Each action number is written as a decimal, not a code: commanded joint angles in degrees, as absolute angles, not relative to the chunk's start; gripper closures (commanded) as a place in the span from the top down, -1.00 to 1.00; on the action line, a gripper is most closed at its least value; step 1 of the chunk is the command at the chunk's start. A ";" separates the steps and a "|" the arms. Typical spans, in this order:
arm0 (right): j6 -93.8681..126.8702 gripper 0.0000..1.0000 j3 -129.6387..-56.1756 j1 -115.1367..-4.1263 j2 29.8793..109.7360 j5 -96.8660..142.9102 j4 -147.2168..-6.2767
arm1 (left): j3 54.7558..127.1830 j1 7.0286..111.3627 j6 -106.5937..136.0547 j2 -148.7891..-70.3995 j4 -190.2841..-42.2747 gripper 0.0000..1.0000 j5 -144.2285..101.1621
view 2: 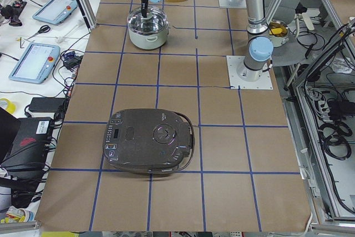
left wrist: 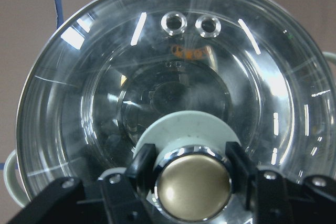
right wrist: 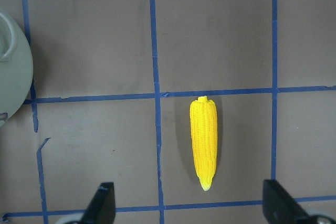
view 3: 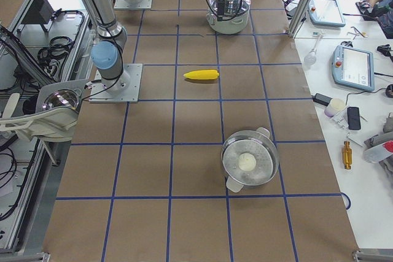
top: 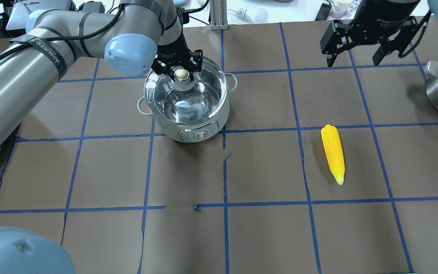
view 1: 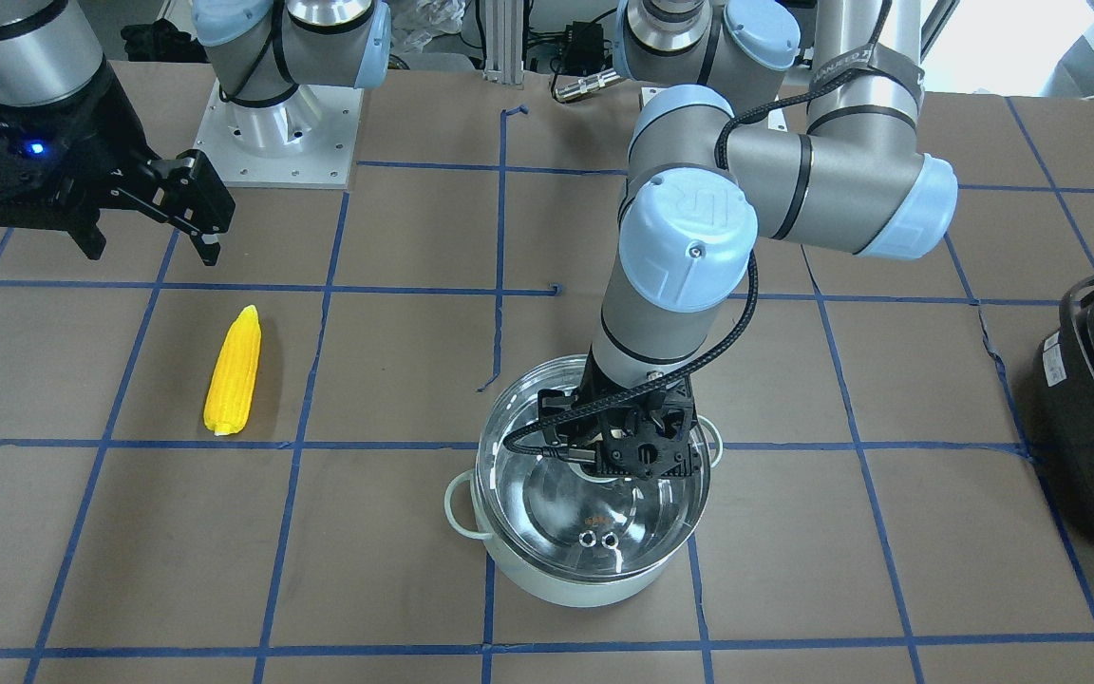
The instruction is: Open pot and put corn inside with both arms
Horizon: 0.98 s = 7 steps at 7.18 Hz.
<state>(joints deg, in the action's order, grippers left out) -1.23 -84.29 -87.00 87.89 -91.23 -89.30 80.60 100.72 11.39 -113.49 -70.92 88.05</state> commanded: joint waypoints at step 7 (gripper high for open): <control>-1.23 1.00 -84.37 -87.01 87.89 -91.23 -89.30 | 90.84 66.13 -30.71 -110.11 -67.13 -0.58 87.54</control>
